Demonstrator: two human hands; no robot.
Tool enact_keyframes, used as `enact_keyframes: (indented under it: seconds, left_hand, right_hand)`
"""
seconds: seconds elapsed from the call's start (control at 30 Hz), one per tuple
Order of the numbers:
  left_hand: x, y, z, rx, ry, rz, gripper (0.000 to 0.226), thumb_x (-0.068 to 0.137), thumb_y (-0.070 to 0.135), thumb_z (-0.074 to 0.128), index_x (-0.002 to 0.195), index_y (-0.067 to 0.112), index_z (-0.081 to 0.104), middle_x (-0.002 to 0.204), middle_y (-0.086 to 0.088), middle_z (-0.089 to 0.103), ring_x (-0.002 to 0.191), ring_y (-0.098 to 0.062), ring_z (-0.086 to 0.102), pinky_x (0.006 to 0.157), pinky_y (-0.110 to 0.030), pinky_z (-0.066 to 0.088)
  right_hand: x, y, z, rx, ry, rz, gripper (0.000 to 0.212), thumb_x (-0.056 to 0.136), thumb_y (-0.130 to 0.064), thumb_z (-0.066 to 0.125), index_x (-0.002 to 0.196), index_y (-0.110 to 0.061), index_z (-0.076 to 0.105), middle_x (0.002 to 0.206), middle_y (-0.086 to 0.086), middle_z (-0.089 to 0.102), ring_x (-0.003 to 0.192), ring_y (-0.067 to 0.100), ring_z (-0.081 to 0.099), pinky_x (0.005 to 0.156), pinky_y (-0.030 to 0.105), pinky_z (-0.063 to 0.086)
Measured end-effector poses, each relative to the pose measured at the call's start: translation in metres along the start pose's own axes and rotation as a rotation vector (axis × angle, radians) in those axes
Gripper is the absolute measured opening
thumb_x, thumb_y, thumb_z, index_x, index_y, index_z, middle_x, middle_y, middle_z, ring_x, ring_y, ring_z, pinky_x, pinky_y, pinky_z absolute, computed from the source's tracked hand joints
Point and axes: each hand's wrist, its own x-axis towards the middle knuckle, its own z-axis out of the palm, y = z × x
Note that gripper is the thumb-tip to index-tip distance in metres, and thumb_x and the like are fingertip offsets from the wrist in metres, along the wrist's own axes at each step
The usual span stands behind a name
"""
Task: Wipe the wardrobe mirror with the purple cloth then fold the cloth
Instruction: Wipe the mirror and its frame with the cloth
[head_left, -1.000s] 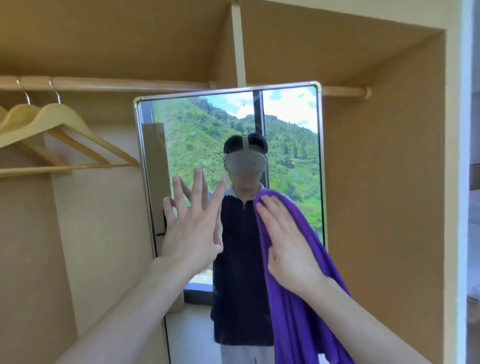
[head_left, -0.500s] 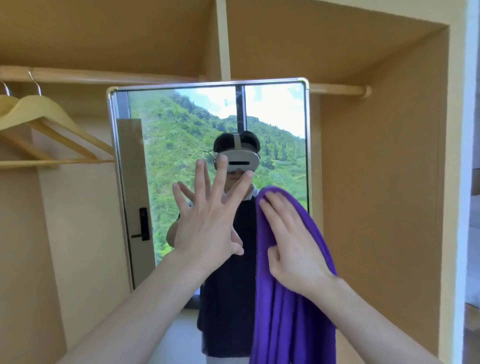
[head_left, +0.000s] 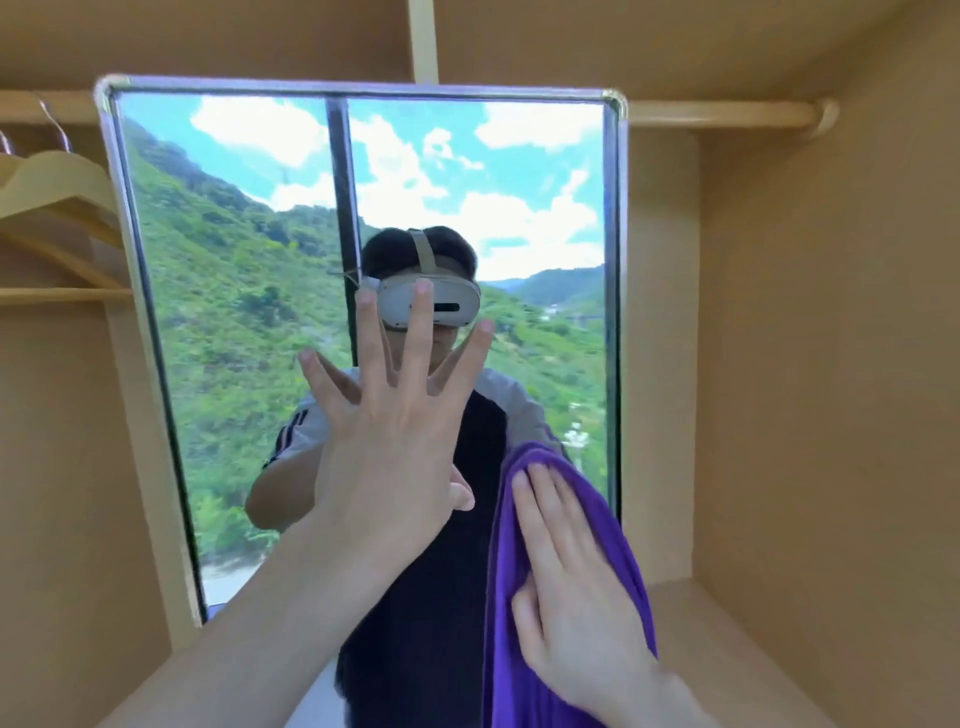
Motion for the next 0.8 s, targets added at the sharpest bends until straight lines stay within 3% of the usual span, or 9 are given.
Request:
enact_keyframes:
  seconds: [0.13,0.3,0.4,0.47,0.57,0.6,0.63,0.7,0.8]
  left_hand:
    - [0.0,0.003,-0.002,0.037,-0.019,-0.022,0.162,0.04,0.074,0.088,0.161,0.034,-0.011,0.169,-0.017,-0.022,0.152,-0.054,-0.013,0.104,-0.084,0.02]
    - [-0.001,0.004,-0.005,0.028,-0.035,-0.027,0.161,0.039,0.069,0.092,0.162,0.036,-0.006,0.169,-0.014,-0.023,0.152,-0.053,-0.014,0.103,-0.084,0.021]
    - [-0.002,0.006,-0.007,0.043,-0.045,-0.03,0.16,0.039,0.069,0.092,0.163,0.035,-0.004,0.169,-0.013,-0.022,0.153,-0.052,-0.012,0.104,-0.084,0.023]
    - [-0.001,0.006,-0.009,0.058,-0.046,-0.039,0.16,0.04,0.071,0.09,0.162,0.036,-0.006,0.169,-0.013,-0.023,0.153,-0.052,-0.013,0.105,-0.083,0.023]
    - [-0.004,0.008,-0.006,0.066,-0.039,-0.043,0.159,0.039,0.074,0.088,0.163,0.036,-0.004,0.17,-0.015,-0.019,0.153,-0.051,-0.01,0.104,-0.083,0.025]
    - [-0.007,0.01,-0.004,0.053,-0.037,-0.036,0.159,0.036,0.077,0.086,0.163,0.036,-0.001,0.17,-0.015,-0.018,0.153,-0.051,-0.011,0.103,-0.084,0.024]
    - [-0.011,0.012,-0.002,0.037,-0.042,-0.024,0.16,0.033,0.081,0.083,0.163,0.036,0.001,0.17,-0.014,-0.018,0.153,-0.052,-0.011,0.102,-0.085,0.023]
    - [-0.021,0.021,0.004,0.024,-0.057,-0.002,0.163,0.028,0.085,0.08,0.163,0.035,0.004,0.17,-0.015,-0.016,0.152,-0.053,-0.011,0.1,-0.087,0.021]
    - [-0.028,0.029,0.01,0.024,-0.053,-0.009,0.166,0.026,0.078,0.087,0.164,0.033,0.006,0.171,-0.017,-0.012,0.152,-0.055,-0.008,0.099,-0.088,0.022]
  right_hand:
    - [0.015,-0.002,-0.01,0.069,0.015,0.063,0.104,0.081,-0.011,0.065,0.163,-0.014,0.001,0.171,-0.003,-0.01,0.157,0.012,-0.009,0.122,0.036,0.017]
    - [0.092,-0.012,-0.062,0.15,0.142,0.161,0.101,0.087,0.0,0.057,0.162,-0.014,-0.008,0.17,0.0,-0.016,0.155,0.012,-0.02,0.123,0.024,-0.008]
    - [0.101,-0.016,-0.067,0.145,0.148,0.21,0.115,0.082,-0.005,0.071,0.16,-0.01,-0.013,0.168,0.003,-0.021,0.155,0.019,-0.021,0.123,0.032,-0.01]
    - [0.078,-0.027,-0.051,0.132,0.079,0.255,0.124,0.072,-0.009,0.081,0.16,-0.002,-0.006,0.169,0.016,-0.011,0.157,0.031,-0.01,0.126,0.046,0.005]
    - [0.028,-0.036,-0.022,0.117,-0.033,0.32,0.125,0.05,-0.011,0.094,0.153,0.006,0.027,0.158,0.026,0.035,0.144,0.041,0.04,0.106,0.052,0.048]
    - [0.015,-0.034,-0.015,0.137,-0.062,0.323,0.129,0.052,-0.014,0.095,0.156,0.002,0.021,0.161,0.024,0.031,0.147,0.036,0.037,0.105,0.049,0.048]
    - [0.005,-0.029,-0.01,0.159,-0.102,0.313,0.134,0.062,-0.016,0.09,0.161,-0.006,0.0,0.169,0.017,0.009,0.156,0.027,0.016,0.115,0.045,0.041]
    - [-0.005,-0.014,-0.008,0.187,-0.143,0.236,0.129,0.085,-0.014,0.071,0.149,-0.027,-0.041,0.16,-0.008,-0.041,0.148,0.006,-0.033,0.127,0.036,0.014]
    - [0.016,-0.001,-0.033,0.14,-0.061,0.102,0.119,0.086,-0.011,0.068,0.158,-0.027,-0.025,0.163,-0.015,-0.033,0.151,0.003,-0.026,0.122,0.026,-0.001]
